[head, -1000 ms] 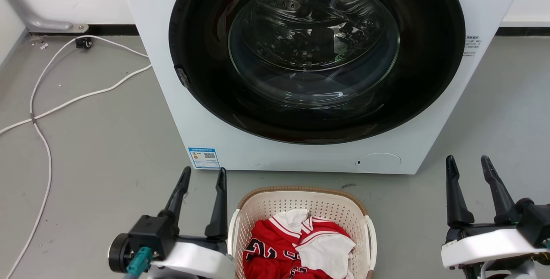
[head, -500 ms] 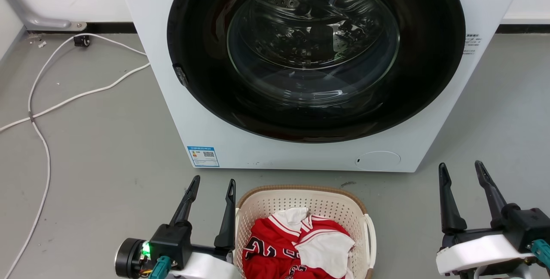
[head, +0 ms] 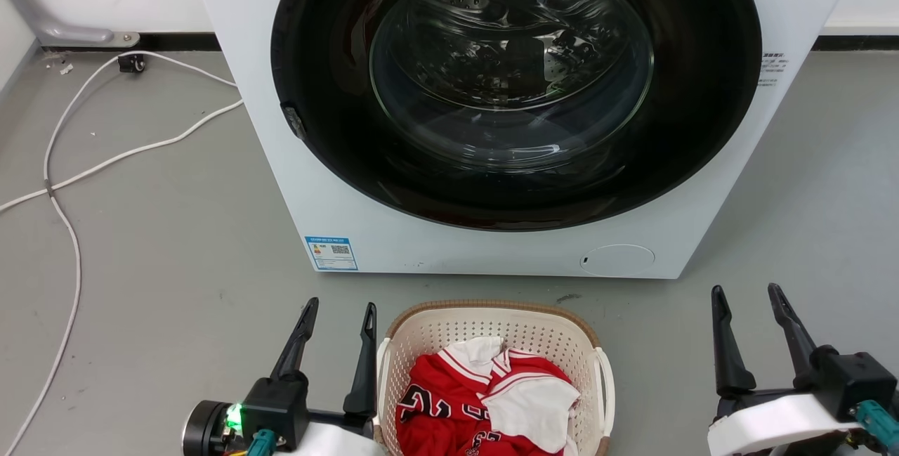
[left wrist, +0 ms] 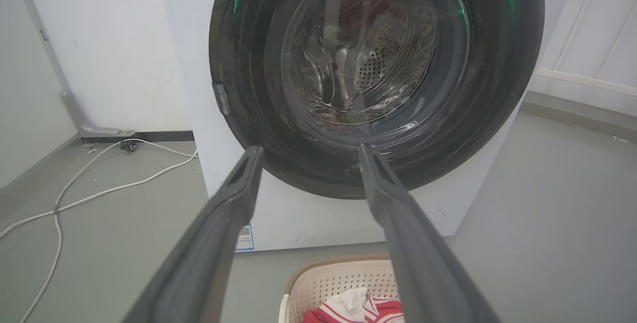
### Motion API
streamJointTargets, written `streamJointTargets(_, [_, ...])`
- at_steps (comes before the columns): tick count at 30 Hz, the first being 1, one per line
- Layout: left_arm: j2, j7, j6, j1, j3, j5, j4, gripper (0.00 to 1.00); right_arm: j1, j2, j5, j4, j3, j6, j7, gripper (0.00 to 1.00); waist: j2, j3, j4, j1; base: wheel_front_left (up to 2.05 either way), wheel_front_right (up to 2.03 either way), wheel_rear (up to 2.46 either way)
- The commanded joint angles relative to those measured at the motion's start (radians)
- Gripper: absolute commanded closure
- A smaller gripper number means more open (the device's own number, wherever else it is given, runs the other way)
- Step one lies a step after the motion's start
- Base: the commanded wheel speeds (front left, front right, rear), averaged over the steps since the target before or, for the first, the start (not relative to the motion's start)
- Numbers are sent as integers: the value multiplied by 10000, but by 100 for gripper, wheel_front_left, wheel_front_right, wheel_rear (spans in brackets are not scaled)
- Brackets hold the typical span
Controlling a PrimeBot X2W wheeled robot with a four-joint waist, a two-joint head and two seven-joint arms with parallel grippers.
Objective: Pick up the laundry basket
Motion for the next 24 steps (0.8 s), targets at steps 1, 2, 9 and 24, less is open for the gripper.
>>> streamJointTargets(1, [-44, -77, -47, 95, 27, 215, -10, 0, 45, 0, -229, 15, 27, -3, -92, 0, 0, 0, -1, 0, 0, 0, 0])
streamJointTargets(2, [-59, -107, -58, 106, 49, 338, -12, 0, 43, 0, -273, 37, 35, -3, -98, 0, 0, -1, -4, 0, 0, 0, 0])
streamJointTargets(9, [-157, -204, -116, 166, 94, 844, -97, 0, 25, 2, -654, 82, 64, -5, -183, 0, 0, 43, -4, 0, 0, 0, 0])
streamJointTargets(24, [-226, -202, -207, 157, 253, 800, 60, 0, -39, 2, -607, 138, 51, -3, -183, 0, 0, 41, 17, 0, 0, 0, 0])
